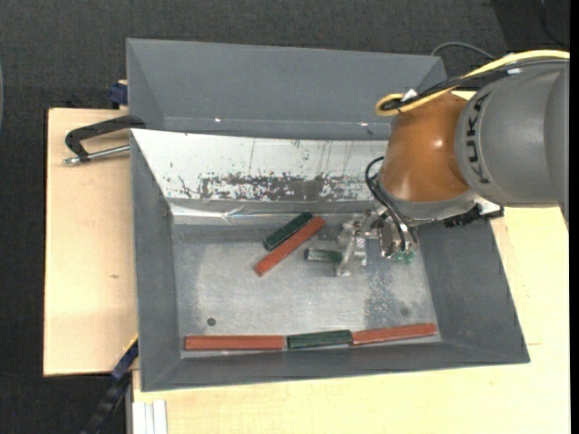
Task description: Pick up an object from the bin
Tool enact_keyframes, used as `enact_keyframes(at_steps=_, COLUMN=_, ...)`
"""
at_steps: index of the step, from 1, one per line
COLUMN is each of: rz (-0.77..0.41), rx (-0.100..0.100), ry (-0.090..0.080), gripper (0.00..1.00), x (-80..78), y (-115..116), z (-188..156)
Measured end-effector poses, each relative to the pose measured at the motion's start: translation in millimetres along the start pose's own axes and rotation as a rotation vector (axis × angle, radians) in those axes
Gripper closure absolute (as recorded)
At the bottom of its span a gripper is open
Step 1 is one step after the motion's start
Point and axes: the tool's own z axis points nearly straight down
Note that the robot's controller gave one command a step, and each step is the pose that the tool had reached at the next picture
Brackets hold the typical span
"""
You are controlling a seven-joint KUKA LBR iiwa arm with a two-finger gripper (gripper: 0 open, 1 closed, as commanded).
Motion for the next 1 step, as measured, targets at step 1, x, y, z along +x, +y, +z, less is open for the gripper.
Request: enact_keyframes(at_steps=1, rz=0.000, rx=0.000, ry=0.001, gripper=1.00, x=0.7, y=0.0, z=-19.0)
